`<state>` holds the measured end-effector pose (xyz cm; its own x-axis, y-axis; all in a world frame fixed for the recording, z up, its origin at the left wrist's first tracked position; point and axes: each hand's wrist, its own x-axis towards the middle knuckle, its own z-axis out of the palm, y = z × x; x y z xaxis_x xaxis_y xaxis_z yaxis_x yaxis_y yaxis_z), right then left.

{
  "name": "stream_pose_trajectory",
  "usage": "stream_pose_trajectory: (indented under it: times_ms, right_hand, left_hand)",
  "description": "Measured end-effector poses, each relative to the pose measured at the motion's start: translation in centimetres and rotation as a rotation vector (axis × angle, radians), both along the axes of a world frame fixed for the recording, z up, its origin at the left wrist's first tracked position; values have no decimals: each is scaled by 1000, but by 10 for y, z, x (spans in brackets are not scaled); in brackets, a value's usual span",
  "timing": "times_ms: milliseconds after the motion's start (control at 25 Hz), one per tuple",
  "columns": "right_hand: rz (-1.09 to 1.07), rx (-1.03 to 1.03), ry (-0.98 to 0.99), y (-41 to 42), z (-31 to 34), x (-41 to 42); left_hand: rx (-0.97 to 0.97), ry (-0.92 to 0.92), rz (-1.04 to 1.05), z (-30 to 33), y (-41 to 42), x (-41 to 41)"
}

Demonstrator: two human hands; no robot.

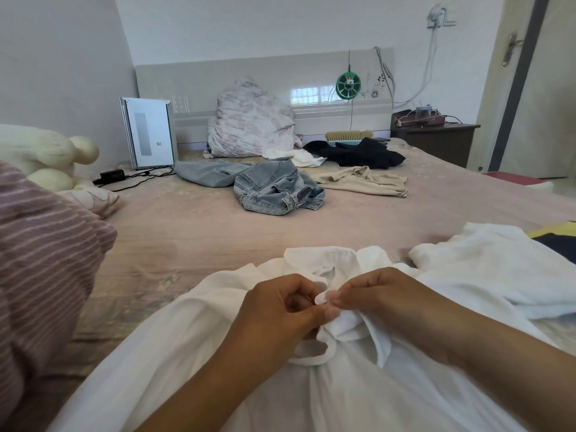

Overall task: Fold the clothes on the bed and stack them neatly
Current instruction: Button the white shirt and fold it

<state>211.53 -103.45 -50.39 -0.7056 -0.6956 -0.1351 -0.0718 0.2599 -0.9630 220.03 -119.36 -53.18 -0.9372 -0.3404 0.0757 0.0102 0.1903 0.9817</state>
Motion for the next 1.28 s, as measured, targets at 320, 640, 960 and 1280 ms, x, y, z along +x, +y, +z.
stream_pose_trajectory:
  times_ms: [320, 640, 960, 1280]
  right_hand:
    - [25, -10, 66, 0, -3, -1]
    - [79, -6, 214, 0, -4, -2]
    - [86, 20, 303, -1, -8, -3]
    - [69, -3, 153, -5, -5, 3]
  left_hand:
    - [18, 22, -16, 1, -2, 1]
    - [164, -45, -9, 3, -5, 2]
    - [123, -12, -42, 3, -5, 1]
    - [-649, 256, 83, -3, 5, 5]
